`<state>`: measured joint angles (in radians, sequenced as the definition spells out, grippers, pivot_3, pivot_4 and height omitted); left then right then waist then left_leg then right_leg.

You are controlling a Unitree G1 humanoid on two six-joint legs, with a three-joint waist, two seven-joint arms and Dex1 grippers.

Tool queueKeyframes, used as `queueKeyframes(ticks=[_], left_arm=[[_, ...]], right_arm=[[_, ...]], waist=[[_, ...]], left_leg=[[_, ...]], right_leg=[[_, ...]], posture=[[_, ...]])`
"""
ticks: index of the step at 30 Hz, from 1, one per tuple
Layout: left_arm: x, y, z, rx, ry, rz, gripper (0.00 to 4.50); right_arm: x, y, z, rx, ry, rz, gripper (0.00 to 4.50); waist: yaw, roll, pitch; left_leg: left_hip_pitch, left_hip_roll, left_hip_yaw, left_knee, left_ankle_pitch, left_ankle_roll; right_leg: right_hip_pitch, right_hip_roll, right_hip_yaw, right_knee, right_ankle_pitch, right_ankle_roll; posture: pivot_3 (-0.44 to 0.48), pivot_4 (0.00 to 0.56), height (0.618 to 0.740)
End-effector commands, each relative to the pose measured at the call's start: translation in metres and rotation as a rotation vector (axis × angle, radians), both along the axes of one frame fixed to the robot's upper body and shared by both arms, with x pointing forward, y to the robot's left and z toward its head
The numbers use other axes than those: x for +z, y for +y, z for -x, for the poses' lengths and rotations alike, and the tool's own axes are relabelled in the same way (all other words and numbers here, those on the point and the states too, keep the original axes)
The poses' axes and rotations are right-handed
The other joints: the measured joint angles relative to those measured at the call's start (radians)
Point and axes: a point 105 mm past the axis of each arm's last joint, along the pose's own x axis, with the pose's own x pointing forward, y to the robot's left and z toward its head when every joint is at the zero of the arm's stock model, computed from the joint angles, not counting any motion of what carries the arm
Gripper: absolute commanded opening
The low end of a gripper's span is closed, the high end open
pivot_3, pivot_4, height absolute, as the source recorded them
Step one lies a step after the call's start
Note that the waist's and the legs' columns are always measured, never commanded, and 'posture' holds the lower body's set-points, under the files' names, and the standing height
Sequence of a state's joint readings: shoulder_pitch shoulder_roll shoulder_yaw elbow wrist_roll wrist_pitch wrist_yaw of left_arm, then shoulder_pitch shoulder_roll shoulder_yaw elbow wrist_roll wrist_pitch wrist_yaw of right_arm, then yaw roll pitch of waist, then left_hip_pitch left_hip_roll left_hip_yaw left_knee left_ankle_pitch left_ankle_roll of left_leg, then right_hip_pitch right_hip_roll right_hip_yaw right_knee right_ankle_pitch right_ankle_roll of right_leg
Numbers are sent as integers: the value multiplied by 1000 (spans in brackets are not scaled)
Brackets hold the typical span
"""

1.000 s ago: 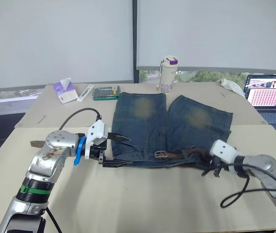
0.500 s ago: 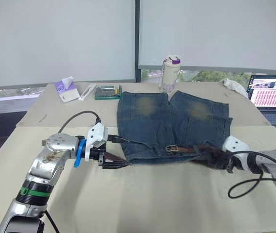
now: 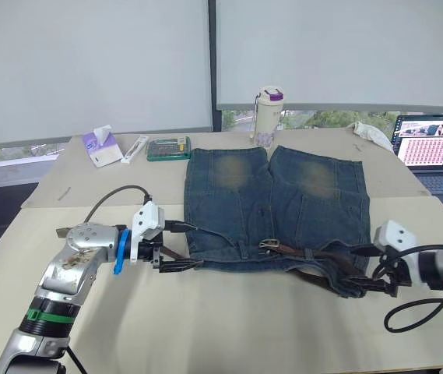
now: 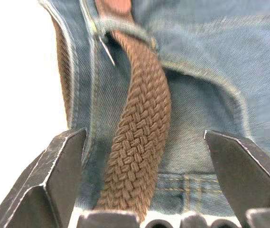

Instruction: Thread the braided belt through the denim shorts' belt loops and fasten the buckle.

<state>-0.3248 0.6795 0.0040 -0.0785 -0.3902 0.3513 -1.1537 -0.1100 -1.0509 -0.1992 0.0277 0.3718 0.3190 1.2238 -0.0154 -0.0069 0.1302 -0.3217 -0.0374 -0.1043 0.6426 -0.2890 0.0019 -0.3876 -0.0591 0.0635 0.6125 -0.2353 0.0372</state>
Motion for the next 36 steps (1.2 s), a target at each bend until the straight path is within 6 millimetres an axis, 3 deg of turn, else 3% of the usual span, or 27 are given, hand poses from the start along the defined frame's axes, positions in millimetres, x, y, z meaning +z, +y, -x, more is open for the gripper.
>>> queueKeyframes(ticks=[1, 4, 9, 12, 15, 21, 25, 31, 36], left_arm=[[9, 28, -16, 339, -24, 117, 4500], [0, 59, -26, 633, -34, 122, 4500], [3, 108, -27, 1038, -20, 257, 4500], [-7, 138, -23, 1281, -9, 262, 4500], [-18, 161, -23, 1477, 2, 232, 4500], [-29, 178, -43, 1606, 5, 194, 4500], [-22, 166, -65, 1550, -1, 252, 4500], [-2, 151, -67, 1520, -13, 374, 4500], [-17, 140, -75, 1562, 109, 302, 4500]], right_arm=[[52, 21, 0, 67, -166, -191, 4437], [68, 58, 12, 184, -170, -328, 4437], [81, 121, 22, 342, -196, -494, 4437], [83, 145, 22, 403, -210, -561, 4437], [74, 156, 14, 424, -202, -555, 4437], [72, 173, 4, 472, -224, -538, 4437], [76, 179, 1, 485, -248, -538, 4437], [74, 181, 2, 481, -257, -527, 4437], [71, 180, 2, 472, -249, -526, 4437]], waist=[[-1, 0, 0], [1, 0, 1], [5, -3, 2], [8, -3, 2], [17, -4, 1], [29, -5, 1], [27, -5, 1], [23, -7, -1], [24, -6, -1]], left_leg=[[0, 0, 0, 0, 0, 0], [0, 1, -1, -1, 0, 0], [0, 1, -3, 0, 0, -1], [0, 0, -3, 0, -1, -2], [-1, -1, -3, -1, 0, -3], [-1, -2, -3, 0, 0, -4], [-1, -2, -3, -1, 1, -5], [-11, -1, -2, -1, 1, -9], [-13, 0, -3, -1, 2, -10]], right_leg=[[0, 0, 0, 0, 0, 0], [0, 0, 1, 0, 0, 0], [0, -1, -1, 0, 0, 0], [-1, -1, -1, 0, 0, 0], [-1, -2, -1, 0, 1, 0], [-2, -2, -1, -1, 2, 0], [-4, -1, -2, 0, 3, -1], [-15, -2, -1, 1, 4, -1], [-18, -1, -2, 2, 6, -2]], posture=[[0, 150, 740], [0, 150, 740], [0, 150, 740], [0, 150, 740], [0, 150, 740], [0, 150, 740], [0, 150, 740], [0, 150, 740], [0, 150, 740]])
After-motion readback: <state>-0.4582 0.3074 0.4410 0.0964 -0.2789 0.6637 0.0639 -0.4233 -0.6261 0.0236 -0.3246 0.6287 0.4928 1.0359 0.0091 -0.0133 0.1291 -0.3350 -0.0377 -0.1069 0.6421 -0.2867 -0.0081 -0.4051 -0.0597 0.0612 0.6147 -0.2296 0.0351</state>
